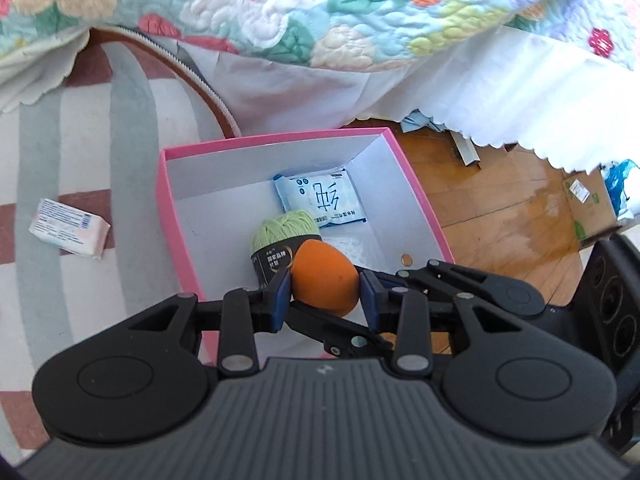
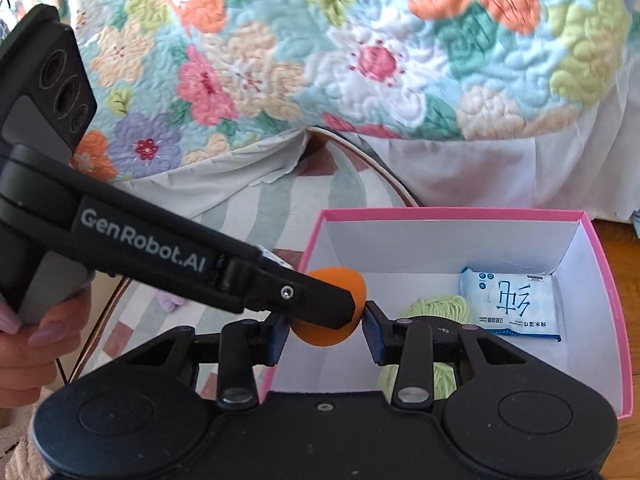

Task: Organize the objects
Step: 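Lift the orange sponge with the right gripper and carry it into the pink box, then lower the sponge beside the yarn ball and open the right gripper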

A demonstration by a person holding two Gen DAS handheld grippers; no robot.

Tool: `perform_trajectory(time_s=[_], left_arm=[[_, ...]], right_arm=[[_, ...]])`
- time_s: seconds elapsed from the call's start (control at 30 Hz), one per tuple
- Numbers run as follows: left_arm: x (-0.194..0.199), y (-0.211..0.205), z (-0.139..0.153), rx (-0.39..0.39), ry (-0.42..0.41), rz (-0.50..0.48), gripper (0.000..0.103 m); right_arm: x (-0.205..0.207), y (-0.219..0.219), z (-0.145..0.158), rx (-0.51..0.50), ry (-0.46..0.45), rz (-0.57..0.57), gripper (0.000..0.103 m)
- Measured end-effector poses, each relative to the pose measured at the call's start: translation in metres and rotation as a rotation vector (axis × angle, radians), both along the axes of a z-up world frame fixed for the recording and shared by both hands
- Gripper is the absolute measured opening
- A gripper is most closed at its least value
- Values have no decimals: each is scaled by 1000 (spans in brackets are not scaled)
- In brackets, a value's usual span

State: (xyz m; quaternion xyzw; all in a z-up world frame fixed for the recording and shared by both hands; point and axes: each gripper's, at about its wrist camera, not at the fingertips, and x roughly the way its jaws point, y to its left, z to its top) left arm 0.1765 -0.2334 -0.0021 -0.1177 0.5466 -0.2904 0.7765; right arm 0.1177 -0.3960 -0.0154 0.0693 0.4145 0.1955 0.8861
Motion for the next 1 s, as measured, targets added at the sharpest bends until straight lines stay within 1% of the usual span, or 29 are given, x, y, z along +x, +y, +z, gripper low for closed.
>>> perform_trajectory(time_s=[0.1, 0.23, 0.33, 0.5, 0.7, 0.8, 0.9, 1.0], left_arm=[[12, -3, -10, -10, -3, 28, 36], [27, -11, -24, -12, -35, 76, 36], [37, -18, -37, -7, -55, 100, 35], [56, -27, -56, -19, -42, 129, 35], [69, -36, -76, -25, -11, 160, 35], [73, -39, -83, -28, 2, 171, 34], [76, -36, -86, -34, 12, 196, 33], [74, -33, -82, -26, -6, 204, 33]], right_arm=[[12, -4, -10, 5, 6, -17, 44], [35, -12, -24, 11, 26, -46, 44], [53, -15, -36, -4, 44, -60, 44], [76, -22, -53, -51, 78, -71, 44], [95, -28, -71, -81, 132, -101, 44], [102, -30, -78, -91, 153, -121, 44], [105, -30, -82, -128, 154, -125, 46], [105, -34, -86, -121, 164, -135, 47]])
